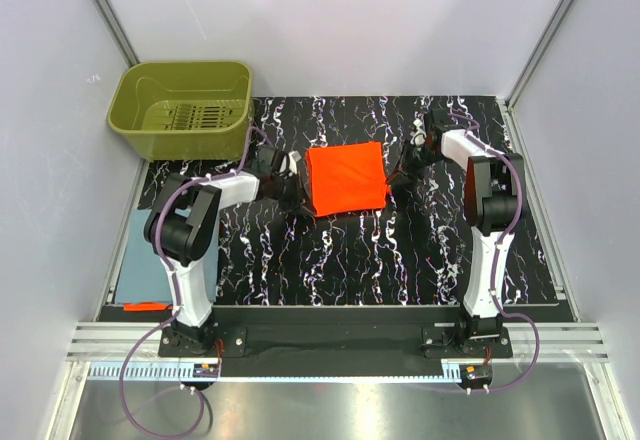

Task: Fold and stack the t-shirts
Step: Fold the tshirt

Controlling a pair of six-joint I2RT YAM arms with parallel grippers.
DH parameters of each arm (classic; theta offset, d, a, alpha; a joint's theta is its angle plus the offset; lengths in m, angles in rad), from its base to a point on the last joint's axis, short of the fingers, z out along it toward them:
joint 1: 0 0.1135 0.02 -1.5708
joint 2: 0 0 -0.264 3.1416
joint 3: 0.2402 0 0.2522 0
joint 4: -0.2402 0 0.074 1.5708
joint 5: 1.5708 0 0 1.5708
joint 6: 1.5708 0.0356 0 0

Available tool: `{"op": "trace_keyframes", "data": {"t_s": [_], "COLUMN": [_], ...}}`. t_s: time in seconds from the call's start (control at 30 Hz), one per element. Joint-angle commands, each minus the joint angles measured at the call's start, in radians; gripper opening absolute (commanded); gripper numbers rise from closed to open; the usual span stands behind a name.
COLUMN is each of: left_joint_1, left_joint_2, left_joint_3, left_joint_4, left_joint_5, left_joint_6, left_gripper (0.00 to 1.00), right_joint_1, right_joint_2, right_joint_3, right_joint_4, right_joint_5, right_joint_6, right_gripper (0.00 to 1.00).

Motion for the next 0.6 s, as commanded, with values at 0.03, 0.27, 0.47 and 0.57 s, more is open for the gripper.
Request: {"op": "trace_keyframes", "data": {"t_s": [0.03,0.27,0.47,0.57], "left_joint_1": [0.005,0.005,0.013,0.038], "left_joint_2": [-0.08,-0.095,-0.123,-0.102], "left_joint_3": [-0.063,-0.068,-0.019,0.01], "left_joint_4": [0.027,0.025,0.002,-0.005], "left_joint_5": [-0.001,0.005,-0.001,0.01], "left_joint_6": [0.004,0.021,0.051,0.059], "left_gripper": [0.0,0.18,0.42,0.44], "right_joint_1": [0.005,0.005,0.006,0.008], "right_joint_2": [-0.026,-0.021,-0.129,-0.164], "right_joint_3": [0.037,0.038,-0.047,-0.109], "right_joint_4": [-0.012,-0.015,-0.018,-0.019], "right_joint_5": [0.071,-0.023,-0.03,-0.066], "right_joint_6": [-0.006,-0.011,-0.006,0.0], "right_gripper": [0.0,0.12,0.39,0.4]}}
